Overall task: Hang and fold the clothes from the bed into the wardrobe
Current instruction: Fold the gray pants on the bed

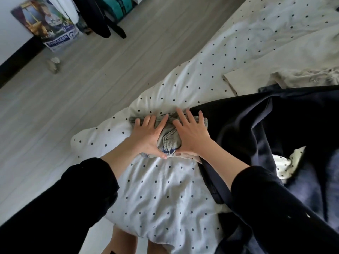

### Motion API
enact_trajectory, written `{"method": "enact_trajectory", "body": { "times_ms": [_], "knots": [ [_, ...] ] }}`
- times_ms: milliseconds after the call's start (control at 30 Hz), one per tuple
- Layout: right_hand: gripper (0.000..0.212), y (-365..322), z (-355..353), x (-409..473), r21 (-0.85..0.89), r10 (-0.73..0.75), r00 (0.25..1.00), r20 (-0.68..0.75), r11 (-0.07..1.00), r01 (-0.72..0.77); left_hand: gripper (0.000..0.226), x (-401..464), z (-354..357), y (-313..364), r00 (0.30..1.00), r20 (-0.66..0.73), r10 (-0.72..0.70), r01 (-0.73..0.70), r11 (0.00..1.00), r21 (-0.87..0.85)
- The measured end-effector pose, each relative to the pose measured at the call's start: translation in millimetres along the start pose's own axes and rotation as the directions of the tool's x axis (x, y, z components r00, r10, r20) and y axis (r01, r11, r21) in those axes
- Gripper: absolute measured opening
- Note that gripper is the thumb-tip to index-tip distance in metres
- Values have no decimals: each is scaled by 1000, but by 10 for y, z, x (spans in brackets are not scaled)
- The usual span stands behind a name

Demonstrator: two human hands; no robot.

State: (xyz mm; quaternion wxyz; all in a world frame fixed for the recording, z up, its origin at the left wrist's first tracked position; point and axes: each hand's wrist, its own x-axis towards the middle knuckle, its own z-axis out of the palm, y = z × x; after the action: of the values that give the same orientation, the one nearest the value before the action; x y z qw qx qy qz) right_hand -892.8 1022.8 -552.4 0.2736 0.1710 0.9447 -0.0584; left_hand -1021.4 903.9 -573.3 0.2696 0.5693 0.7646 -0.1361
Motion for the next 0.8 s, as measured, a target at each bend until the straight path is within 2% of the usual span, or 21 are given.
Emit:
{"method": "enact_trajectory", "body": {
  "times_ms": [67,133,200,300,400,533,733,800],
  "knots": [
    [96,-62,-6,-44,-52,-18,1000,-19,998,17,141,-62,48,67,990,-144,4,6,998,69],
    [86,-140,82,-144,-94,-16,995,-99,996,6,136,-181,193,164,958,-285,-17,37,997,66],
    [69,-208,195,-224,-82,-10,982,-187,997,-5,125,-254,303,222,926,-375,-36,60,997,54],
    [49,-305,230,-310,-25,15,958,-288,999,-23,98,-281,271,176,891,-454,2,22,999,47],
    [41,-418,194,-412,44,69,919,-388,997,-57,68,-339,181,105,876,-482,30,7,997,75],
    [38,-704,248,-830,164,172,864,-472,981,-106,51,-667,164,118,847,-509,155,-117,987,107],
    [34,-988,82,-1608,246,362,778,-514,931,-271,51,-1080,-185,387,791,-488,370,-357,926,123],
    [38,-998,-15,-1956,270,467,709,-528,884,-382,50,-1210,-405,612,739,-483,471,-448,878,171]
  ]
}}
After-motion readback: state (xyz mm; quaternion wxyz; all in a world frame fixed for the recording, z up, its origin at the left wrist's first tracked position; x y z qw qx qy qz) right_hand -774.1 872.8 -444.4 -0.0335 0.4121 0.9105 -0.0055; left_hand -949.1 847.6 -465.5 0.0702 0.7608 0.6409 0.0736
